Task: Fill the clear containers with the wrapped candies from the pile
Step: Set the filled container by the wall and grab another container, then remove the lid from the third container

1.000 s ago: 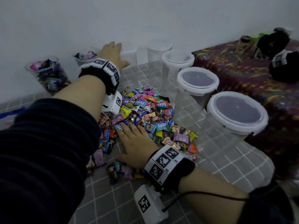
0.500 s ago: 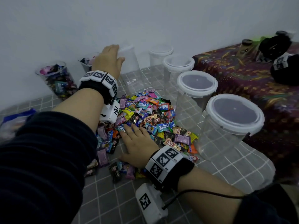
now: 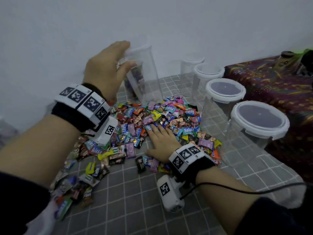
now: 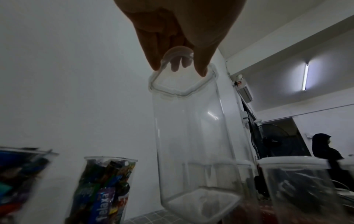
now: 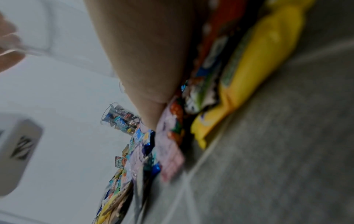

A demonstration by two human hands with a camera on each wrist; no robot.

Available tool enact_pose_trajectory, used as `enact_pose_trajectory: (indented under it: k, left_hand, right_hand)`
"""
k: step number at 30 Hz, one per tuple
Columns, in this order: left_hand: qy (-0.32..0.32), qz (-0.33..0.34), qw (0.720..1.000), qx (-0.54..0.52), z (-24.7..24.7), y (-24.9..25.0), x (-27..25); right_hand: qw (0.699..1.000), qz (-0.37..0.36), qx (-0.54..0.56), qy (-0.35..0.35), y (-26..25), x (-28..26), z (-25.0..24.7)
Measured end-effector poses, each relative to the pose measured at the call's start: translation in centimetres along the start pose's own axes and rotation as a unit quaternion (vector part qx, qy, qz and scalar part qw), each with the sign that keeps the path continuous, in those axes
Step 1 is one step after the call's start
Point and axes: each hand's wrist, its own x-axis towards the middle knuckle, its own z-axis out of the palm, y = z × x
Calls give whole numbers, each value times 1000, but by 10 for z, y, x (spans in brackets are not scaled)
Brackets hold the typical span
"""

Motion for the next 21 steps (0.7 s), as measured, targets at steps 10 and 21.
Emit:
enact_pose_trajectory:
  k: [10, 21]
  left_hand:
    - [6, 0, 1000, 30, -80, 12, -102]
    - [-49, 22, 997, 64, -85, 16, -192]
  right_hand:
    - [1000, 6, -9, 2, -3, -1, -2]
    - [999, 33, -15, -4, -7, -1, -2]
